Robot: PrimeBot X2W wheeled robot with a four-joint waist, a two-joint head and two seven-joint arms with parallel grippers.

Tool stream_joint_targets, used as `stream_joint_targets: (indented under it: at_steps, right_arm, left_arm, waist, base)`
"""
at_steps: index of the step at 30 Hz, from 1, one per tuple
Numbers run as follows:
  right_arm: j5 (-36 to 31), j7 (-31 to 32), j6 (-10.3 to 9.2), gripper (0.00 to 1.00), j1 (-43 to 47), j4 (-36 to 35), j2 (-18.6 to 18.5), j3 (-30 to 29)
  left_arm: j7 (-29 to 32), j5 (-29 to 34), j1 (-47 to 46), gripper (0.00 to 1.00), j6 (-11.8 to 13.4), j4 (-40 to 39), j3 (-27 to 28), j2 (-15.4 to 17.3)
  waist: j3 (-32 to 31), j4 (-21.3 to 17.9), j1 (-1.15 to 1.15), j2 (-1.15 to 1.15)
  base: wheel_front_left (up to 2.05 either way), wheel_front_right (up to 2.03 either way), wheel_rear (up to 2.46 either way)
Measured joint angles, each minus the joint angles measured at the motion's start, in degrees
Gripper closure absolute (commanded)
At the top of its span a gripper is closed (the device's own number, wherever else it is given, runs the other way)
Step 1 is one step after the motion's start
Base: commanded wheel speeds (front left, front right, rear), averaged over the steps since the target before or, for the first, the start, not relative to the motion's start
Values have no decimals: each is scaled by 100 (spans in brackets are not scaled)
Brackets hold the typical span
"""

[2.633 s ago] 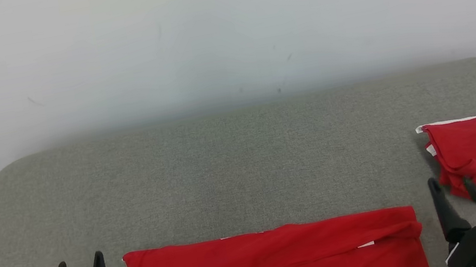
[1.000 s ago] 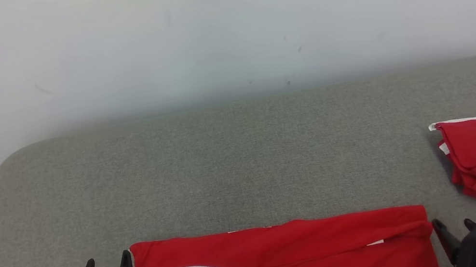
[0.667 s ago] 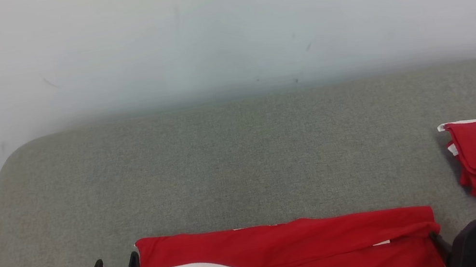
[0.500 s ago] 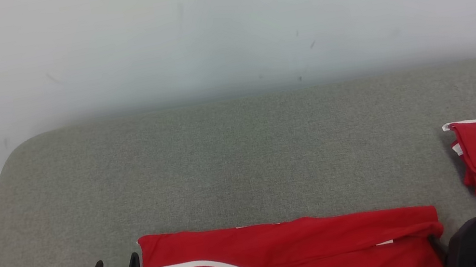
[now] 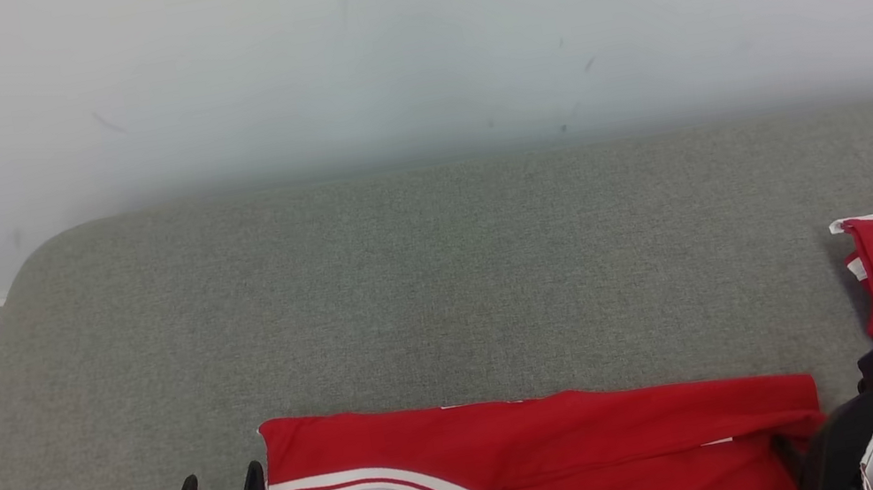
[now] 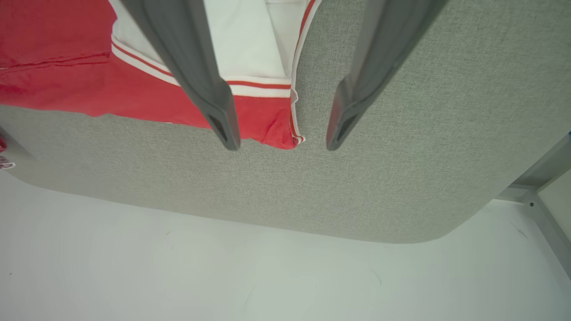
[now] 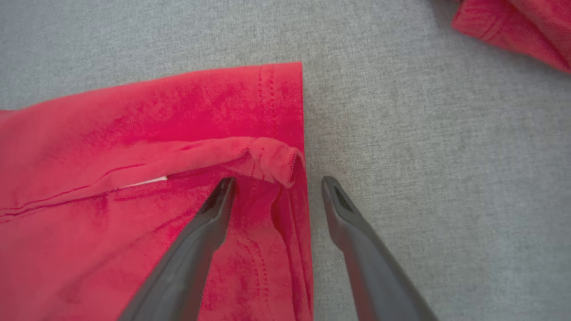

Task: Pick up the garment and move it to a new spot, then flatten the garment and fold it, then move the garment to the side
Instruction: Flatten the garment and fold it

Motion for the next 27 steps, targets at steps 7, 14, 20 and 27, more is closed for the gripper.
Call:
stream_joint_targets:
  at_steps: [7,14,20,27]
  right_arm:
    - [-53,-57,-48,0,-164,255,33,-7]
    - [-58,-105,-66,100,-277,448,55,-23]
    - [-48,-200,-66,100,-279,509,80,-104]
    - [-40,-292,-67,100,-258,538,-152,-320]
  left_arm:
    - [-1,-1,-17,0,-1,40,-1,-25]
    - [-10,-3,-93,0,-42,89,-2,-35]
    - [-13,-10,-94,0,-43,109,-3,-34]
    - [-15,-25,-93,0,-44,122,-4,-33]
  waist:
    - [37,22,0,-1]
    - [49,22,0,0]
    - [44,4,0,0]
    - [34,-16,0,0]
  base:
    - [0,0,0]
    - [0,0,0]
    - [0,0,0]
    - [0,0,0]
